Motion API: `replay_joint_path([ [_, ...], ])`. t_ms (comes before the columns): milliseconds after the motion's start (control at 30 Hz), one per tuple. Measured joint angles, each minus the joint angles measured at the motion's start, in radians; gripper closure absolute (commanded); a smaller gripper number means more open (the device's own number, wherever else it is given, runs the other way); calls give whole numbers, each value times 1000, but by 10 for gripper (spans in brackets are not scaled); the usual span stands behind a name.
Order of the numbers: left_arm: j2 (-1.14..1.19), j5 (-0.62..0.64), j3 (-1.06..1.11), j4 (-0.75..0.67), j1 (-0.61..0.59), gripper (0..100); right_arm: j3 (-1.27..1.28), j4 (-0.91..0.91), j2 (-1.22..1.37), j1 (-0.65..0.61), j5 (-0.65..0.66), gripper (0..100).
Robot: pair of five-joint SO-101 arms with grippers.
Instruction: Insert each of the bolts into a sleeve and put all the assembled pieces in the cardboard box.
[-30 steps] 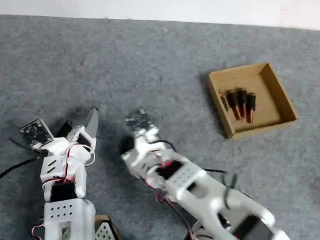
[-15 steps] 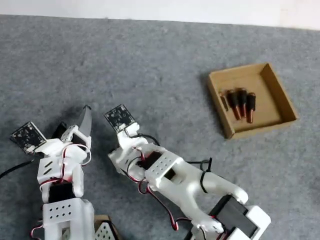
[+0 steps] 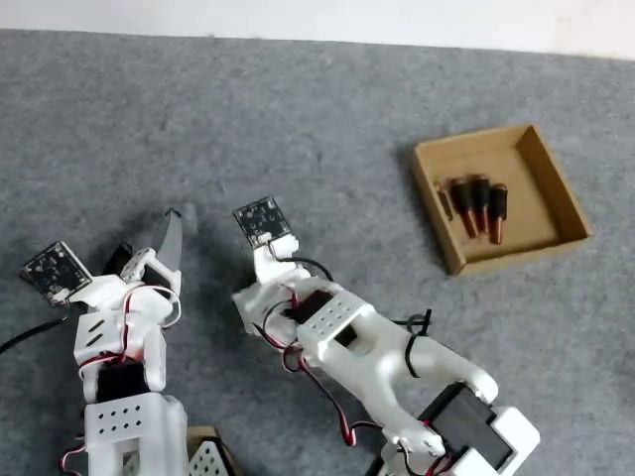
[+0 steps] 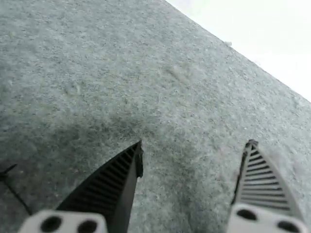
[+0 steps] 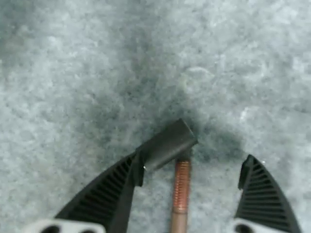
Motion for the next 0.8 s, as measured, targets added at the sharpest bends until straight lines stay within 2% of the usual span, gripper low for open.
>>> replay_joint_path([
  [600, 0, 0, 0, 0, 11, 695, 0, 0, 5, 0, 0, 710],
  [800, 0, 0, 0, 0, 11, 695, -94, -8, 130, -21, -2, 710],
])
